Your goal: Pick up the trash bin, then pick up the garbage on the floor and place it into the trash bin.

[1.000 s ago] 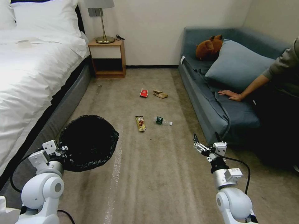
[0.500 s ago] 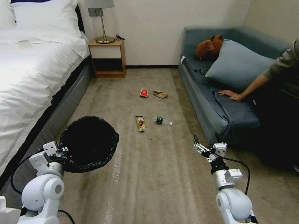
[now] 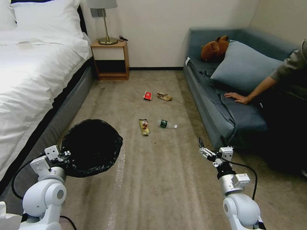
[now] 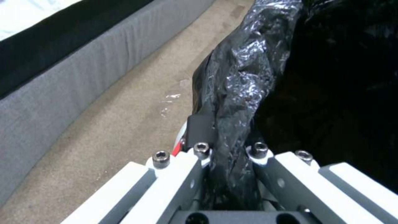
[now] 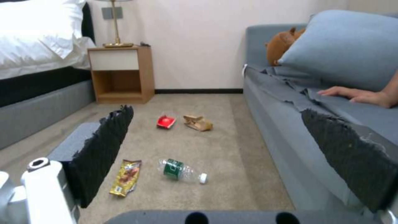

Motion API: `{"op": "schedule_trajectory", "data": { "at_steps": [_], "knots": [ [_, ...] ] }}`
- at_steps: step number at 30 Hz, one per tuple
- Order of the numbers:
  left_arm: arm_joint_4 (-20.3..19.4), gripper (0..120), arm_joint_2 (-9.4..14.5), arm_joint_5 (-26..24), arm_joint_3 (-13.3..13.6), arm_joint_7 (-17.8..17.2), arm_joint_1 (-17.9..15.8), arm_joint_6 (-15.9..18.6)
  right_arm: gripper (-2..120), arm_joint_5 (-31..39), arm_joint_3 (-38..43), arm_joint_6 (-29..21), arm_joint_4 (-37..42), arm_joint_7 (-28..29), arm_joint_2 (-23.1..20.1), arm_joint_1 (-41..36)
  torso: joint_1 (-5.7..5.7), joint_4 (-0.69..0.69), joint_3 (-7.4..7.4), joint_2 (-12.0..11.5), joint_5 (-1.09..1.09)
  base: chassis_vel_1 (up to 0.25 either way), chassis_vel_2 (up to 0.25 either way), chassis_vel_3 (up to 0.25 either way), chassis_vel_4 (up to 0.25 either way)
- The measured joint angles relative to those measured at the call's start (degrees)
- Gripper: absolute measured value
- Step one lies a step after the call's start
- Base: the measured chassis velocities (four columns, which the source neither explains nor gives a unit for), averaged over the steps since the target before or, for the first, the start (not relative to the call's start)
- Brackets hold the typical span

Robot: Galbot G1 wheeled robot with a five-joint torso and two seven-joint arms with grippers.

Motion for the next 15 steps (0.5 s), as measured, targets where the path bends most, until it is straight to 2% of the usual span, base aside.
{"op": "schedule_trajectory", "data": {
  "at_steps": [7,15],
  "knots": [
    [0.1,2,-0.4,-0.3,0.0,-0.1,0.1,-0.1,100,0.3,0.1,0.1,-0.2,-0.6,-0.1,0.2,0.00,0.00,0.00,0.0,0.01,-0.005,0.012,0.010,-0.007],
    [0.1,2,-0.5,-0.2,-0.1,0.1,0.5,-0.3,100,0.3,0.3,0.3,-0.5,-1.1,0.0,0.1,0.00,0.00,0.00,0.0,0.01,-0.122,0.105,0.115,-0.117]
  ]
}}
